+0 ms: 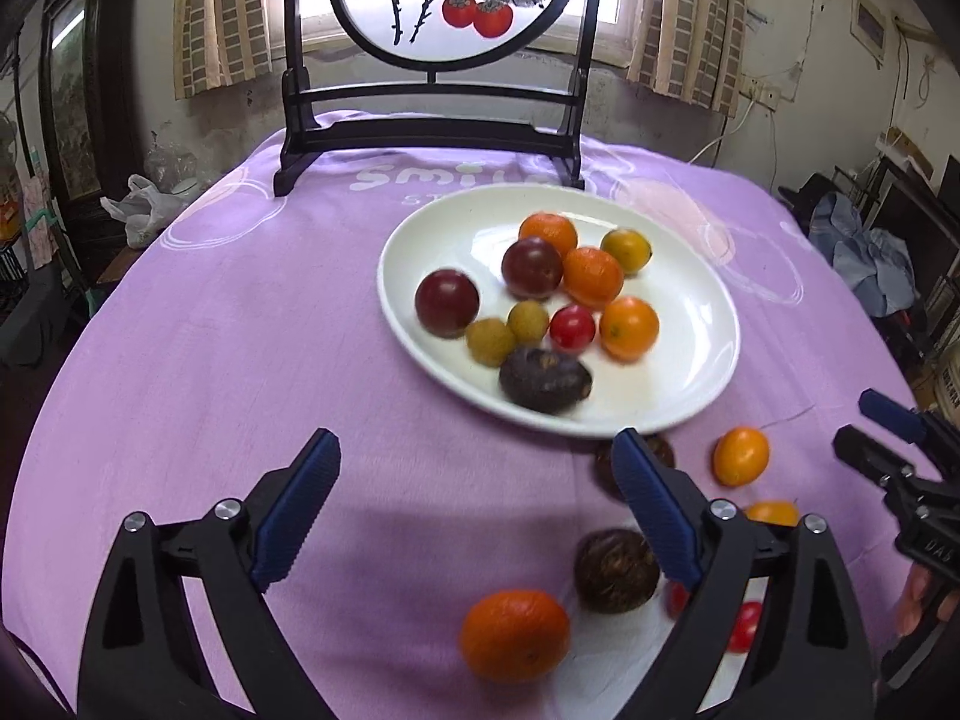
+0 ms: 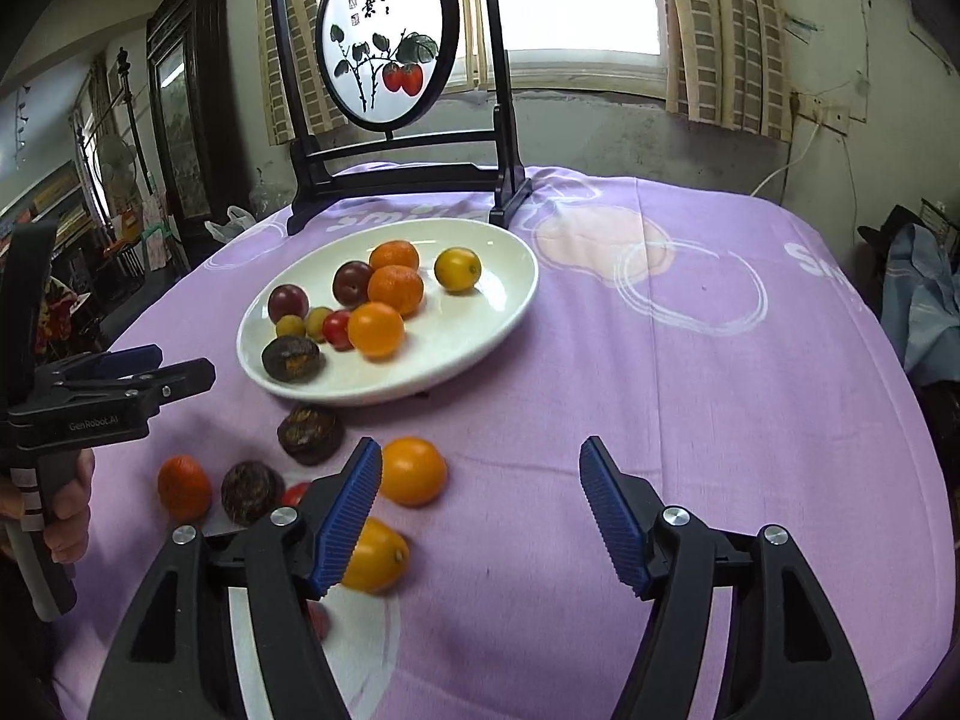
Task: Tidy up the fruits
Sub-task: 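Grasp a red tomato with the right tool while the left tool grasps an orange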
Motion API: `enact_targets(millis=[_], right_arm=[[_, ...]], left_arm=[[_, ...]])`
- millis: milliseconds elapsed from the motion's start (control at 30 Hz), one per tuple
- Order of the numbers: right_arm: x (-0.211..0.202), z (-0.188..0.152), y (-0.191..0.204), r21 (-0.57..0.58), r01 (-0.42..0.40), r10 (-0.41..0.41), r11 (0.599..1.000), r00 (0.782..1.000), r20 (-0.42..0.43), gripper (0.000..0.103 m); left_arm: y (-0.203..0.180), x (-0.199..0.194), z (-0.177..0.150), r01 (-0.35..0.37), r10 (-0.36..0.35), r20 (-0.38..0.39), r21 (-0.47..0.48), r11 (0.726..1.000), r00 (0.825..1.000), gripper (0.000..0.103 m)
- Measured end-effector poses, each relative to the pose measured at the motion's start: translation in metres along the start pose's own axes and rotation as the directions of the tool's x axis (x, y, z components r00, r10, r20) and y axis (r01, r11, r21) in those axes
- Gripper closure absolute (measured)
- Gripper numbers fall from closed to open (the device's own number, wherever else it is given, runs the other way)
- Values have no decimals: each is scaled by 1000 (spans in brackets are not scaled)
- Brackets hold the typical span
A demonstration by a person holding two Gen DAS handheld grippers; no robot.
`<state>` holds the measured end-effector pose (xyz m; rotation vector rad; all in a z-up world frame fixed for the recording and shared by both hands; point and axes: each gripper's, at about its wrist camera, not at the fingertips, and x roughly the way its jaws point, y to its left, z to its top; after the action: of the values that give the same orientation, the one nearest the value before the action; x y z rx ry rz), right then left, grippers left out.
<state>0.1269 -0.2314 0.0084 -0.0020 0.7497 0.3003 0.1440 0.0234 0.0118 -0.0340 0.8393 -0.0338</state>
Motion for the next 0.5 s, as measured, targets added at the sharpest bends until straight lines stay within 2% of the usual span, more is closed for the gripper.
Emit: enact_targets(millis=[233,500], right_arm=[[-10,-16,0,13,-11,11,1000,1000,-5,34],[-15,-23,18,-64,-22,21,998,1000,-12,34]], left_arm=[[10,-8,-23,0,0,5,-4,1000,1000,13],[11,-8,-32,5,-5,-5,15,1000,1000,12]])
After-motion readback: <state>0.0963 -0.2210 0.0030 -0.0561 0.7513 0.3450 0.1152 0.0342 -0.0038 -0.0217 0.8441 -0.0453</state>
